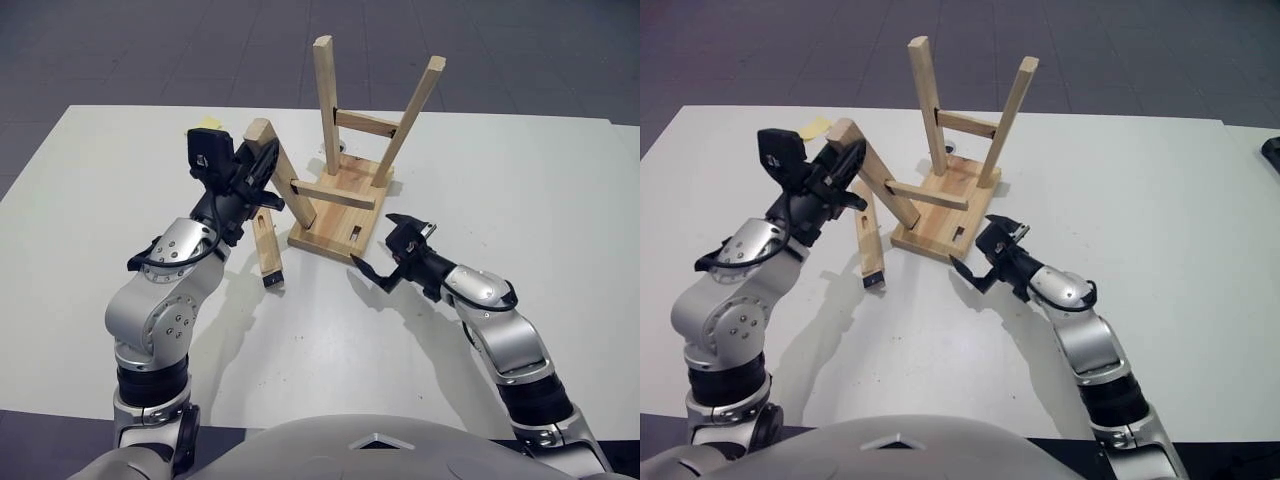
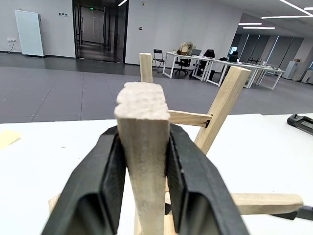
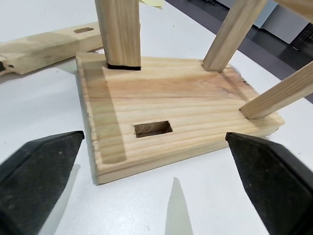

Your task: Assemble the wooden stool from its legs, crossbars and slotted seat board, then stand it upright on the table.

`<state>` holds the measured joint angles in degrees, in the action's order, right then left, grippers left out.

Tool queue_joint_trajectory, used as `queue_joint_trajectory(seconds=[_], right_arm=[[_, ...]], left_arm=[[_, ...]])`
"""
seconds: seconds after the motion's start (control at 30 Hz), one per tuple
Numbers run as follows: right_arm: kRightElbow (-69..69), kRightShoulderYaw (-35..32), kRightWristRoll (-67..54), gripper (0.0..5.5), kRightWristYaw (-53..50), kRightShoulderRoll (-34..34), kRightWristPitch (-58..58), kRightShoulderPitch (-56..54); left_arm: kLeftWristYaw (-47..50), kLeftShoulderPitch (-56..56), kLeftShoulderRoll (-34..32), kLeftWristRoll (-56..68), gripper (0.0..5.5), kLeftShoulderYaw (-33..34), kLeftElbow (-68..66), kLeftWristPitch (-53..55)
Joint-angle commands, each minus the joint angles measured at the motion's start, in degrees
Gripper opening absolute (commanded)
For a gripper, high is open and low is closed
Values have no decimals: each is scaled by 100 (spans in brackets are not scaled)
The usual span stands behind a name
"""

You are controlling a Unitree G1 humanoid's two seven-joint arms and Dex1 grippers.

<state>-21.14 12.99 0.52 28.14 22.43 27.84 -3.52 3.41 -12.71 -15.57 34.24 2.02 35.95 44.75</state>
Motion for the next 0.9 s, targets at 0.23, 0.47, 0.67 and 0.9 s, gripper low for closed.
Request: queue_joint_trajectory(seconds=[0.23,0.47,0.67,0.9], right_arm=[[1443,-141,326,540,-1155,-901,-35,-1112],[2183,-46,549,540,-1439,-1187,5,-1477],[2346,14,663,540,-1425,-1165,2,-1366],[2405,17,707,540,-1317,-1079,90,-1333]], left_arm=[[111,383,194,-312,102,-435,-676,711],[0,765,167,-496,102,-673,-754,823],[-86,1113,138,-661,102,-715,-946,703],[-170,1445,32,-781,102,-895,-974,641]])
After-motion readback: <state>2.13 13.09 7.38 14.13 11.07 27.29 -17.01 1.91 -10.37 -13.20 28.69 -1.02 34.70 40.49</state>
